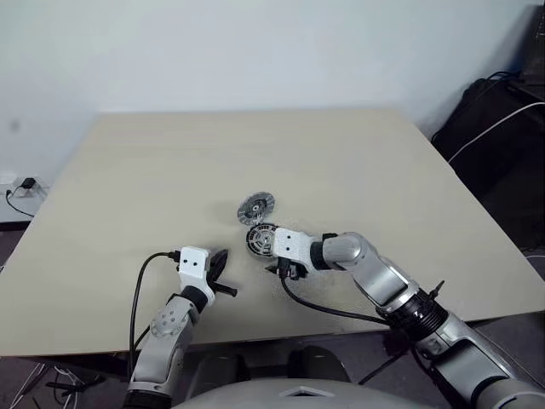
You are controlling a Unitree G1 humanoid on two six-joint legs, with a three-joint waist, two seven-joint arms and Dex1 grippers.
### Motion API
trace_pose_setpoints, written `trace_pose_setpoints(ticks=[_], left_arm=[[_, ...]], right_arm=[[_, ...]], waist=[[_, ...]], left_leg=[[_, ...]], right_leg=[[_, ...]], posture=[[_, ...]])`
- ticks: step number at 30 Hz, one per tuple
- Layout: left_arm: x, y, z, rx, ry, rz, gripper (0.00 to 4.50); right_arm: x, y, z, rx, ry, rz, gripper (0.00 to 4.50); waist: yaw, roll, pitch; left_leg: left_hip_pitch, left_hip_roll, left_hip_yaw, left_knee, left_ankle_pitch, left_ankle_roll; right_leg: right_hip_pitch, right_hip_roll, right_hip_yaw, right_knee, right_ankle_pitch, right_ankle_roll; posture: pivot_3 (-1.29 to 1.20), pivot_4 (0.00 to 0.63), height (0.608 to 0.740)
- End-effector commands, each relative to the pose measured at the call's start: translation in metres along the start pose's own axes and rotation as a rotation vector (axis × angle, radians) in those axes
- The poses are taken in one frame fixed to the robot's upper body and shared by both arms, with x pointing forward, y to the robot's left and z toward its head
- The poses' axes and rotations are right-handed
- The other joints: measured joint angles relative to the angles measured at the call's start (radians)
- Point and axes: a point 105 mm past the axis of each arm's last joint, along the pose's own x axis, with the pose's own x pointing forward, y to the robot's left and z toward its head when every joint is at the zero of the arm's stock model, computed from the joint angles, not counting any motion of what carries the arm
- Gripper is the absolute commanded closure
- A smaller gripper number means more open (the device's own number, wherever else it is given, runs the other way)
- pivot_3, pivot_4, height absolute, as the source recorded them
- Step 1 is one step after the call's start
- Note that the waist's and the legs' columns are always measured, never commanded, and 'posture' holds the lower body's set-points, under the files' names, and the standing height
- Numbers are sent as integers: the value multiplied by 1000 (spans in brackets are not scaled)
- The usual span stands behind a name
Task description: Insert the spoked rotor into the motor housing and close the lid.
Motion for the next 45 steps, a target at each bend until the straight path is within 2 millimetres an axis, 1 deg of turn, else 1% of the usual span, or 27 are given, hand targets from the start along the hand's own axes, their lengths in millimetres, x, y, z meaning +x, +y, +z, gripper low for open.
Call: trace_pose_setpoints(ticks=[1, 15, 18, 25, 29, 32, 36, 37, 42, 45], left_arm=[[2, -4, 7, 1, -39, -19, 4500], [-4, -2, 5, -23, -45, -3, 4500], [-4, -3, 5, -24, -45, -3, 4500], [-3, -4, 6, -24, -47, -10, 4500], [-3, -4, 6, -27, -47, -10, 4500], [-3, -4, 6, -30, -45, -7, 4500], [-2, -5, 6, -32, -45, -6, 4500], [-2, -5, 5, -33, -45, -7, 4500], [-1, -6, 5, -38, -46, -8, 4500], [-1, -7, 5, -40, -44, -8, 4500]], right_arm=[[1, -3, 8, -81, 9, 24, 2303], [-1, -22, 7, -127, 31, -2, 2303], [1, -23, 4, -117, 38, 0, 2303], [9, -25, -12, -90, 99, 16, 2303], [10, -25, -16, -98, 122, 28, 2303], [10, -25, -17, -109, 127, 33, 2921], [10, -26, -16, -122, 124, 24, 4213], [10, -26, -15, -124, 120, 17, 4438], [4, -26, -14, -105, 93, -6, 4445], [-5, -22, -9, -29, 35, -26, 4445]], waist=[[0, 0, 0], [0, 0, 0], [0, 0, 0], [-2, 0, 0], [-2, 0, -1], [-1, 0, -1], [0, -1, -3], [-1, -2, -3], [0, -1, -3], [6, -1, -3]], left_leg=[[0, 0, 0, 0, 0, 0], [0, 0, 0, 4, 0, 0], [0, 0, 0, 4, 0, 0], [0, 0, 0, 5, 0, 0], [0, 1, 0, 6, 0, -1], [0, 1, 0, 8, 1, -1], [0, 1, 0, 8, 1, -1], [0, 1, 0, 8, 1, -1], [0, 1, 0, 8, 1, -1], [-1, 1, 0, 8, 1, -1]], right_leg=[[0, 0, 0, 0, 0, 0], [1, 0, 0, 0, 0, 0], [1, 0, 0, 0, 0, 0], [1, 0, 0, 1, 0, 0], [1, 0, 0, 2, 0, 0], [1, -1, 0, 4, 0, 0], [1, -1, 0, 5, 0, -1], [1, -1, 0, 5, 0, -1], [1, -1, 0, 5, 0, -1], [1, -1, 0, 5, 0, -1]], posture=[[0, 0, 740], [0, 0, 740], [0, 0, 740], [0, 0, 740], [0, 0, 740], [0, 0, 740], [0, 0, 740], [0, 0, 740], [0, 0, 740], [0, 0, 740]])
